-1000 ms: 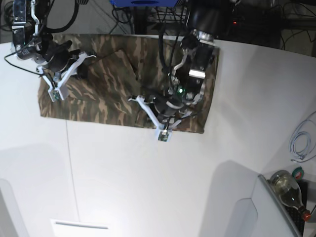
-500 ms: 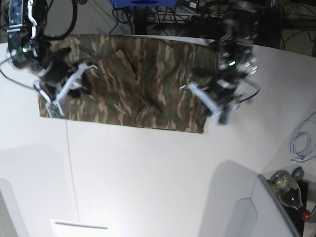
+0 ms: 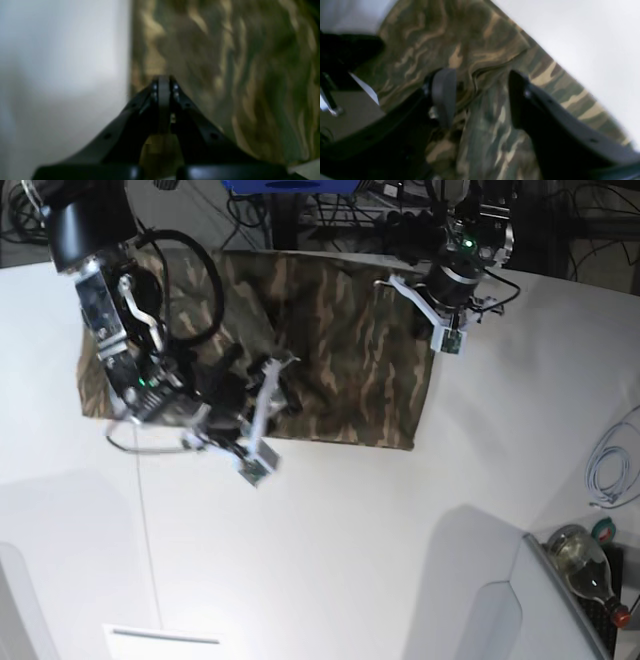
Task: Layout the t-shirt on the table in an organized manner, then fold the t-shirt properly
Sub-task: 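Release the shirt and move the right gripper to the strip's middle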
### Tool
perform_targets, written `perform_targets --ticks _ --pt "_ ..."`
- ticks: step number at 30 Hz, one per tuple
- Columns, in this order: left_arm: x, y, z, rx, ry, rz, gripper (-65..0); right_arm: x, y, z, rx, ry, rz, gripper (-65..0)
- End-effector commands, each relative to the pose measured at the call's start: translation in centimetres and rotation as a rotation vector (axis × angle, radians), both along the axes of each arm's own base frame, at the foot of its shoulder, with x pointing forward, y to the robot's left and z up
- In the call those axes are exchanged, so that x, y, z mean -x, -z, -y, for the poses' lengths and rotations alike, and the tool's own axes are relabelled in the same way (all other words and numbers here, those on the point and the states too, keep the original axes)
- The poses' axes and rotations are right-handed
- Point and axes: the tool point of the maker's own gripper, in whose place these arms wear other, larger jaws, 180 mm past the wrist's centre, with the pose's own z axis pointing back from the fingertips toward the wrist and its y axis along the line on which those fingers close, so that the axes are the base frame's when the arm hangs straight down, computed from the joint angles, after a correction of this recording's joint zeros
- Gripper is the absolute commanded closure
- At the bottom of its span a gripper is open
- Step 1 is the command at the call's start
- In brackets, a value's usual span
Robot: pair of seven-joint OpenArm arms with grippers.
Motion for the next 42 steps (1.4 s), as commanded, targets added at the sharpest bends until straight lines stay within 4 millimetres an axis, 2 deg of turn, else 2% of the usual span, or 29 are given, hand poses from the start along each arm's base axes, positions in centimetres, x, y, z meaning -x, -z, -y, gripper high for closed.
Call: perform_targets --ticks 1,2,3,6,10,12,14,16,19,25,27,33,35,37,40,42 --pt "-0.5 -0.6 -0.3 -0.001 -0.003 0.039 0.0 -1.8 -2.5 -2.5 -0.059 -0.049 0.074 -12.0" --pt "0.0 -0.4 -0.3 0.0 -0.005 0.036 0.0 -2.0 -2.2 -3.3 -0.043 -0.086 0.067 -4.5" --pt "0.0 -0.5 -0.3 0.002 -0.004 0.045 0.0 -2.4 -1.8 -4.4 -0.023 -0.126 0.062 0.0" --pt "0.0 -0.7 -0.2 0.005 -0.004 0.054 0.0 -3.2 0.0 -7.5 0.026 -0.196 0.004 -2.6" --pt "0.0 -2.1 0.3 0.013 0.003 0.085 0.0 -3.0 1.3 -11.5 0.032 -0.261 -0.027 0.0" --pt "-0.5 -3.4 0.2 0.011 0.001 0.122 0.0 -2.8 2.5 -12.5 0.048 -0.277 -0.049 0.0" --pt "-1.3 -4.0 -1.2 -0.005 -0.034 0.145 0.0 -2.6 4.0 -12.8 0.053 -0.27 -0.072 0.0" --pt "-1.7 -3.6 -2.0 -0.014 -0.052 0.14 0.0 -2.7 4.9 -12.6 0.04 -0.251 -0.074 0.0" --pt "-1.6 -1.6 -3.0 -0.027 -0.071 0.092 0.0 -3.1 5.5 -12.3 0.02 -0.226 -0.067 0.0" --pt "0.1 1.7 -3.7 -0.033 -0.088 -0.004 0.0 -4.2 7.2 -10.8 0.007 -0.154 -0.057 0.0" --pt "0.7 2.4 -3.6 -0.033 -0.088 -0.026 0.0 -4.8 7.8 -9.6 0.009 -0.12 -0.056 0.0" --pt "2.3 4.1 -3.8 -0.034 -0.094 -0.086 0.0 -7.6 7.1 -7.0 -0.056 0.033 -0.066 0.0" --pt "2.2 4.0 -3.8 -0.034 -0.094 -0.083 0.0 -8.1 7.4 -5.4 -0.034 0.049 -0.062 0.0" --pt "1.9 3.5 -3.9 -0.034 -0.097 -0.065 0.0 -8.3 7.4 -4.9 -0.027 0.054 -0.058 0.0" --pt "-0.2 0.7 -3.5 -0.023 -0.09 0.022 0.0 -8.4 7.1 -5.0 -0.034 0.059 -0.05 0.0" --pt "-1.6 -2.0 -3.0 -0.022 -0.075 0.101 0.0 -8.4 6.2 -4.6 -0.052 0.056 -0.015 0.0"
